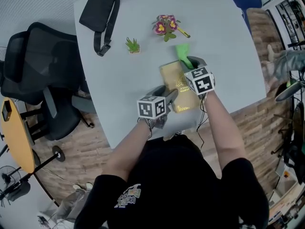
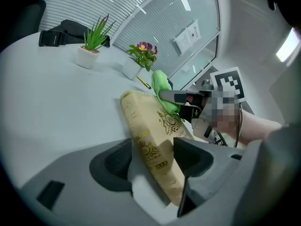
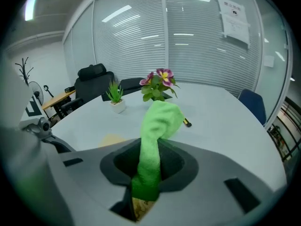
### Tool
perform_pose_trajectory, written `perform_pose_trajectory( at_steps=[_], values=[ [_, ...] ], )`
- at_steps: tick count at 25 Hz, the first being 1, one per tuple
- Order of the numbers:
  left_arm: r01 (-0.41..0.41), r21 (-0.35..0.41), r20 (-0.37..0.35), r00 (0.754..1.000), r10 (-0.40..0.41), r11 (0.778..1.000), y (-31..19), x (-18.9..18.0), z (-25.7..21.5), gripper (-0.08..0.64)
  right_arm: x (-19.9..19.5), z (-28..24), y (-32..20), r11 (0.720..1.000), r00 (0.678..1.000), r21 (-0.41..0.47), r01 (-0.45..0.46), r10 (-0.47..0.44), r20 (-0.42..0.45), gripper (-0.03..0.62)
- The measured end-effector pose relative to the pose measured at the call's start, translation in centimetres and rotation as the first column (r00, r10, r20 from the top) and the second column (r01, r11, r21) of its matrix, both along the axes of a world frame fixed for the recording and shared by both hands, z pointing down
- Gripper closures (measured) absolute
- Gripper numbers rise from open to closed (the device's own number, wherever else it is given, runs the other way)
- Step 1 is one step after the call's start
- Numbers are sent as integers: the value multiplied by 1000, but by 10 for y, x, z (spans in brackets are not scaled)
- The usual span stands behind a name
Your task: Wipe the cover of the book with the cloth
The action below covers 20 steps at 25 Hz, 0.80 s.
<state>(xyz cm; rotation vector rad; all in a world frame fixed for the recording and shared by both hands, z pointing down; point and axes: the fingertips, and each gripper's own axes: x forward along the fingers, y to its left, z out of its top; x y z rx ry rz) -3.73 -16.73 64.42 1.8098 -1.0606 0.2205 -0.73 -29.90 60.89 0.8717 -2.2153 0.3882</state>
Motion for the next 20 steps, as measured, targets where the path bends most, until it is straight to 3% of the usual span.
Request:
perform_pose_trajectory(
  at_steps=[10, 20],
  values=[
    [-2, -1, -2, 1000, 2, 1000, 0, 0, 0, 284, 45, -1, -12, 987, 987, 5, -161, 161, 18, 495],
    [-3, -1, -3, 1000, 3, 1000, 1, -1, 1, 284, 80, -7, 7, 976, 976, -6, -219, 219, 19, 495]
  ],
)
